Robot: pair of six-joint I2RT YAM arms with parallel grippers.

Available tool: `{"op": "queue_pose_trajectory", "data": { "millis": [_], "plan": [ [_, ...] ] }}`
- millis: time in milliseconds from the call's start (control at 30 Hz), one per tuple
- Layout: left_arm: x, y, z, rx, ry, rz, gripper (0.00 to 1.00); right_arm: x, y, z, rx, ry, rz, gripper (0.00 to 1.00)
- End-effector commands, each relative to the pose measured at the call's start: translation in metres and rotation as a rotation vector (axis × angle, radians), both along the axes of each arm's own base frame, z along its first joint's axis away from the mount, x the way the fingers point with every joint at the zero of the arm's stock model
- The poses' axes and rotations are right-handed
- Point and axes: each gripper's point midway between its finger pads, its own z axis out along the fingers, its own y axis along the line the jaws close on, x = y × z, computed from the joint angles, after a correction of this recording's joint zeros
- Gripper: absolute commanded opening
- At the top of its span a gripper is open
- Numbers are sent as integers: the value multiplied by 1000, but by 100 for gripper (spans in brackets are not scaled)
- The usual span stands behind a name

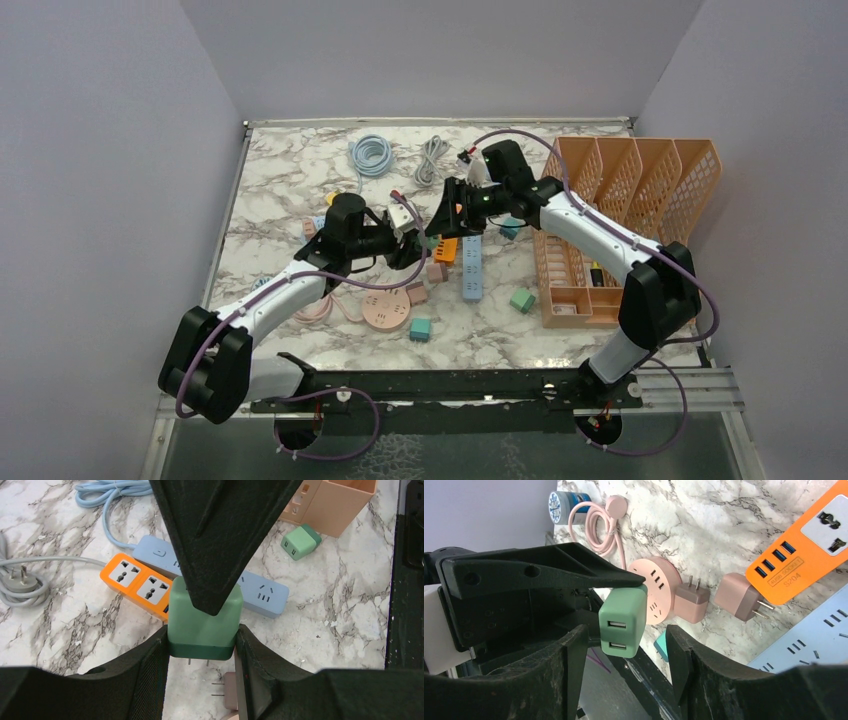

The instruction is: Insert the plug

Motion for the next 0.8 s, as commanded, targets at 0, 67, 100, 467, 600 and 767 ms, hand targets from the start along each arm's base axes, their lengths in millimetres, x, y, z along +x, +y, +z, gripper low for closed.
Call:
{"op": "queue_pose_trajectory", "data": {
  "millis": [0,67,100,467,600,767],
  "plan": [
    [-4,-9,8,-3,-37,-61,0,-6,7,-7,8,15,42,57],
    [-4,-10,9,-5,-40,-64,0,-9,10,-10,19,33,56,55],
    [-4,-10,10,-7,-39,-66,0,-11,11,-13,22,41,61,55],
    [-2,-9,10,-11,-38,-35,7,-15,12,-27,9,95,39,24],
    [4,-3,14,-26,-44,46,55,4,-1,-30,-79,8,-65,5],
    [16,13,20,-43,-38,202,99,34,-35,-40,-287,-122,-205,1]
  ]
}}
